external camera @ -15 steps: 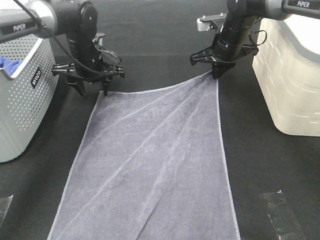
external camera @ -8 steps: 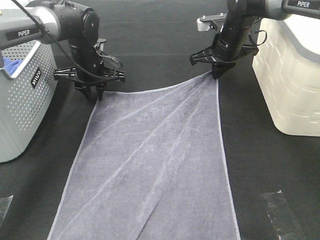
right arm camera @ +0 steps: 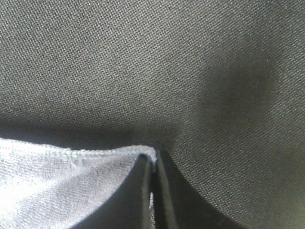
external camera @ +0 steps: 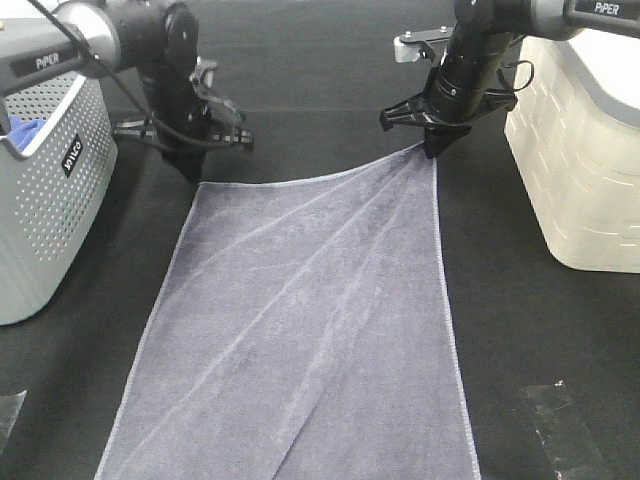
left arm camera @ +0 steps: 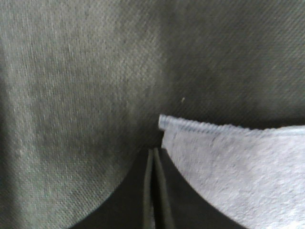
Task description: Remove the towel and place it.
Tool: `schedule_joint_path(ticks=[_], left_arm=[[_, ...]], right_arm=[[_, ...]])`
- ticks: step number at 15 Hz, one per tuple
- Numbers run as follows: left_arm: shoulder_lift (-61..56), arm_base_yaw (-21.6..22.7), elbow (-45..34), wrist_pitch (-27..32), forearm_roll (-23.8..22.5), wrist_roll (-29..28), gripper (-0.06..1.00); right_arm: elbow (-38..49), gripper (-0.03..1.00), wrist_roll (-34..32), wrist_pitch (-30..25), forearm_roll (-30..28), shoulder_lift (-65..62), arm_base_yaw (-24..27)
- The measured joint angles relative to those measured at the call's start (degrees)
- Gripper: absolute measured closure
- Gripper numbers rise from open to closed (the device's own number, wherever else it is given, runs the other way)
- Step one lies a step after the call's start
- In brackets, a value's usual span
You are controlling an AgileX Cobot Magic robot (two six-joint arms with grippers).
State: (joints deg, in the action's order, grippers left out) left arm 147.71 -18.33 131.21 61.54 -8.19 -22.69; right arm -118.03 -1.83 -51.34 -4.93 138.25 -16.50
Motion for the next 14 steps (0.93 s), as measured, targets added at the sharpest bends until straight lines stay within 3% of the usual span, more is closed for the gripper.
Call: schedule_joint_path(ticks=[7, 11, 14], left_arm=[[0.0, 0.0, 3.7, 3.3, -0.5, -0.6, 0.92], [0.0, 0.0, 3.7, 4.1, -0.5, -2.6, 0.46], [1.1, 0.0, 3.7, 4.0, 0.8, -2.7, 0.45]], right_arm=[[0.0, 0.97, 0.0, 0.0, 0.0, 0.0, 0.0], [0.0, 0.97, 0.0, 0.0, 0.0, 0.0, 0.0], [0.0, 0.97, 0.0, 0.0, 0.0, 0.0, 0.0]])
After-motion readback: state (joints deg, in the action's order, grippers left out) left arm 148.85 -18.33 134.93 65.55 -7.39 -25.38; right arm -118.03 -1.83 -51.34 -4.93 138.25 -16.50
